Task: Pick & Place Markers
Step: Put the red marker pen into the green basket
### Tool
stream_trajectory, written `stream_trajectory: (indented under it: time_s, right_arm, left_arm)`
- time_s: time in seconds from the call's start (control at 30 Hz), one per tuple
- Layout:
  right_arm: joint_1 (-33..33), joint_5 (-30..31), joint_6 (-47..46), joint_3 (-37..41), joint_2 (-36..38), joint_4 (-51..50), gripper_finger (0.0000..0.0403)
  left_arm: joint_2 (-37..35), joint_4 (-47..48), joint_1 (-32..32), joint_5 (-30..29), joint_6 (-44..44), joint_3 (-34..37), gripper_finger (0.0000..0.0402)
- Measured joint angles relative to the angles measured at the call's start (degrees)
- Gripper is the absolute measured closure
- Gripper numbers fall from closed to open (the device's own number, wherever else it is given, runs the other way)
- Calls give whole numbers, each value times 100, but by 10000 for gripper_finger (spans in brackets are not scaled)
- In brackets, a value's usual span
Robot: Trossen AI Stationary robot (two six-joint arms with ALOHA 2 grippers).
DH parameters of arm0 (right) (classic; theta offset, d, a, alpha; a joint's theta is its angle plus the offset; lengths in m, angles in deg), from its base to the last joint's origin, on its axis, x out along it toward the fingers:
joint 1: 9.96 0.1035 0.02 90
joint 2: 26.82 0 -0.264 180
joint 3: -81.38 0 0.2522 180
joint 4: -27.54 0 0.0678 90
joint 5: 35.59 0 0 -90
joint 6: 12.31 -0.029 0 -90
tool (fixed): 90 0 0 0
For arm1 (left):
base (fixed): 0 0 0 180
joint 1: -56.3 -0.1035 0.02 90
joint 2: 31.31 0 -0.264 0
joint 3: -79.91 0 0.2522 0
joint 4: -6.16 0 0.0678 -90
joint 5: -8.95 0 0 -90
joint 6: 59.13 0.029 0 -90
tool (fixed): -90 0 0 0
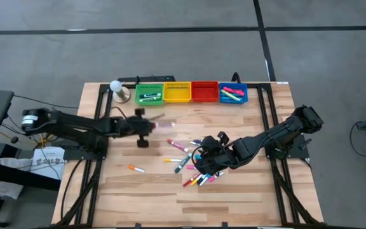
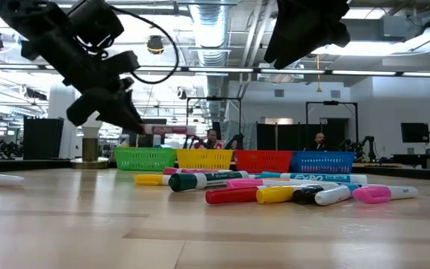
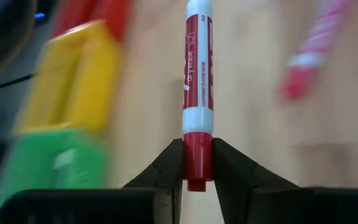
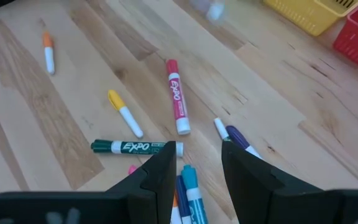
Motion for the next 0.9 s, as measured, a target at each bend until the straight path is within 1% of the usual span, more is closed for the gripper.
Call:
stream_trajectory:
  time_s: [0.13,0.23,0.33,0.43,0.53,0.67,0.73,0.9]
  right_arm:
    - [-13,4,0,0,0,-1,285]
    - [-13,13,0,1,0,2,285]
    - [-13,13,-4,0,0,15,285]
    - [-13,15,-4,1,0,15,285]
    - [-15,15,-4,0,0,15,285]
    - [-19,48,-44,0,0,17,285]
    - [-39,78,-45,0,0,15,285]
    - [-96,114,-46,2,0,22,285]
  left_arm:
    - [-557,164,-680,-639,470,-2,336]
    - [-826,157,-1286,-877,1004,-4,335]
    - [-893,162,-1931,-881,1649,-4,336]
    - [-835,107,-2494,-655,2261,-4,336]
    - [-705,-66,-2896,-394,2538,-4,336]
    - [-464,-384,-3180,-109,3060,-5,335]
    - [-357,-609,-3213,-91,3302,-7,332]
    - [-180,-903,-3210,-65,3339,-11,324]
